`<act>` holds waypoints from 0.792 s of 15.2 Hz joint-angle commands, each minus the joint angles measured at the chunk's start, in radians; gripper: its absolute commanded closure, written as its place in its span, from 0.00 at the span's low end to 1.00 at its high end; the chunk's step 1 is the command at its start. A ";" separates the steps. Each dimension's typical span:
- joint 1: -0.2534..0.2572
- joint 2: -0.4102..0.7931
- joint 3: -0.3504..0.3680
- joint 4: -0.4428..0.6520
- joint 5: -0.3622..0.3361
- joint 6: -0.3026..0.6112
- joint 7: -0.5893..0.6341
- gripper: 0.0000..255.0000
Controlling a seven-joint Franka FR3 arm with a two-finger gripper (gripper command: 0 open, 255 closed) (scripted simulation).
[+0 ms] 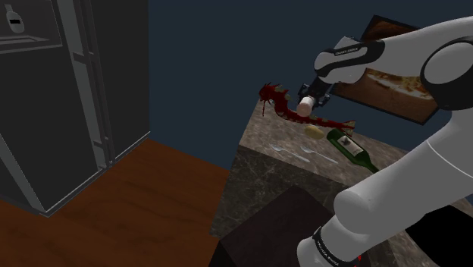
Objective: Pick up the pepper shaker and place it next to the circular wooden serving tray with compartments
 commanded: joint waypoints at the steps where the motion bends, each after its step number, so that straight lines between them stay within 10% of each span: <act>1: 0.000 -0.008 0.001 0.018 -0.003 -0.026 0.002 1.00; 12: 0.002 -0.036 0.007 0.138 -0.009 -0.173 0.008 1.00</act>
